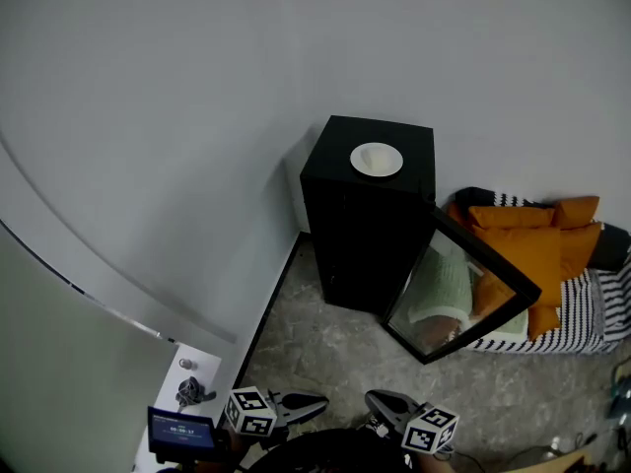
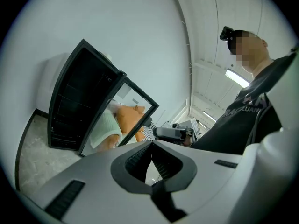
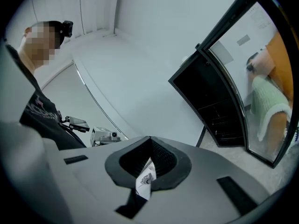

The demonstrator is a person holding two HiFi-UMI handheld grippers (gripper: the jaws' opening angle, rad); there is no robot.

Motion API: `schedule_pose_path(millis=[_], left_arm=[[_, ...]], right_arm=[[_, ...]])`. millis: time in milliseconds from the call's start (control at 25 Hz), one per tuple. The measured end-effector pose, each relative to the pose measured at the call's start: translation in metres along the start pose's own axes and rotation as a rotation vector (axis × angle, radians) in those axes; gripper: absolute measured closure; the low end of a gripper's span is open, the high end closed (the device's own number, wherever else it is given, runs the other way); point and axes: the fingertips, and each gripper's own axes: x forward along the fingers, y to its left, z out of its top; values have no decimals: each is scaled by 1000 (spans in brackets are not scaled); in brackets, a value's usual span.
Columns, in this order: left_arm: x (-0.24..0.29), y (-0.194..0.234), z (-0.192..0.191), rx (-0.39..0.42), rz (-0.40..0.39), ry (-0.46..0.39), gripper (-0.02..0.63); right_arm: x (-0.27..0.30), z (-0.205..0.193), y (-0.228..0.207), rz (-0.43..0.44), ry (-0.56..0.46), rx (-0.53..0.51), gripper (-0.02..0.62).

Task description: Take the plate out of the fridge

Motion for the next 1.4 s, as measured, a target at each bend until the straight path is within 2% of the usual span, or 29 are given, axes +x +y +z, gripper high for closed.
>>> schedule_pose_path(millis=[360, 720, 1400], left_arm=[[-57, 0, -23, 57, -75, 36, 600], [-88, -8, -42, 59, -125, 19, 600], [-106, -16, -52, 83, -129, 23, 600]], right_arm=[[25, -38, 45, -83, -76, -25, 592], [38, -74, 80, -133, -57, -57, 592], [52, -90, 96, -115, -36, -77, 592]])
